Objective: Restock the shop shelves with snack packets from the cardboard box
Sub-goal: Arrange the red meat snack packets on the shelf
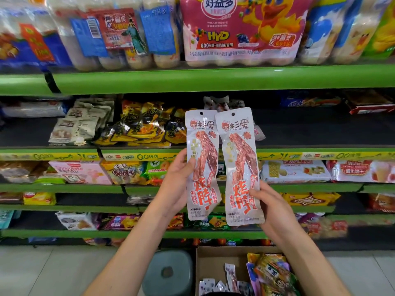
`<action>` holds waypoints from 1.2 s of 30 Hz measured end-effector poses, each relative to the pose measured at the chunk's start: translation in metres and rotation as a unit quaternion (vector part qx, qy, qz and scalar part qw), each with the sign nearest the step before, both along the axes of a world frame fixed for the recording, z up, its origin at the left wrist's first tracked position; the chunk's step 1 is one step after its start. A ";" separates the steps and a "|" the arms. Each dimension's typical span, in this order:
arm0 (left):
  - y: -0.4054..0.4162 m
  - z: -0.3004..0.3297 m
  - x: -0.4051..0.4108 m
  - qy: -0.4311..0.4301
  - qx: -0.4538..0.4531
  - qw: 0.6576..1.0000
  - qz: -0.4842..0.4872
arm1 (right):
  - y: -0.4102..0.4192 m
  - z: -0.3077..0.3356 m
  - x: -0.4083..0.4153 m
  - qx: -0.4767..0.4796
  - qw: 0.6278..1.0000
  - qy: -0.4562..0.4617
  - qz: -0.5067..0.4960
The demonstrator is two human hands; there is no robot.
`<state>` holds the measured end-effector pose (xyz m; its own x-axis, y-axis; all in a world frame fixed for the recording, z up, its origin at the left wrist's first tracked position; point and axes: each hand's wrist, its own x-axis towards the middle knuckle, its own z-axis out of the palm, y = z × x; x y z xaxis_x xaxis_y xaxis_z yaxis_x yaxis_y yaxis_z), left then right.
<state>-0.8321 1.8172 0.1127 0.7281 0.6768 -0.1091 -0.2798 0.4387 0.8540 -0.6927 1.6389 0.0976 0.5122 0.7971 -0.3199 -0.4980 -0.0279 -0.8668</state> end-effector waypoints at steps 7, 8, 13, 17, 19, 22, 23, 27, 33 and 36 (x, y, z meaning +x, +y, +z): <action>-0.004 0.000 0.001 0.005 0.002 1.000 0.006 | 0.001 -0.003 -0.004 0.006 0.999 0.028 -0.014; -0.005 0.000 0.001 0.005 0.004 1.000 0.003 | 0.002 -0.003 -0.004 0.005 0.999 0.028 -0.015; -0.007 0.002 0.003 -0.004 -0.001 1.000 0.002 | 0.004 -0.005 -0.006 0.014 0.999 0.049 -0.019; -0.006 0.002 0.004 -0.003 0.001 1.000 -0.002 | 0.003 -0.004 -0.007 0.020 0.998 0.057 -0.016; -0.006 0.001 0.005 -0.003 0.001 1.000 -0.003 | 0.003 -0.004 -0.007 0.020 0.998 0.057 -0.017; -0.007 0.001 0.006 -0.005 0.000 1.000 -0.008 | 0.003 -0.004 -0.006 0.019 0.998 0.057 -0.022; -0.007 0.001 0.006 -0.004 0.001 1.000 -0.009 | 0.002 -0.004 -0.006 0.019 0.998 0.056 -0.021; -0.007 0.002 0.007 -0.004 0.006 1.000 -0.007 | 0.002 -0.004 -0.004 0.022 0.998 0.055 -0.015; -0.008 0.004 0.008 -0.010 0.002 1.000 -0.011 | 0.002 -0.004 -0.003 0.030 0.998 0.056 -0.013; -0.007 0.002 0.009 -0.009 0.012 1.000 -0.013 | 0.001 -0.003 -0.003 0.031 0.998 0.056 -0.011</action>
<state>-0.8231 1.8101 0.1148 0.7470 0.6599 -0.0808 -0.2834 0.4260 0.8592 -0.6959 1.6397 0.0945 0.4943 0.8054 -0.3271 -0.5917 0.0361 -0.8053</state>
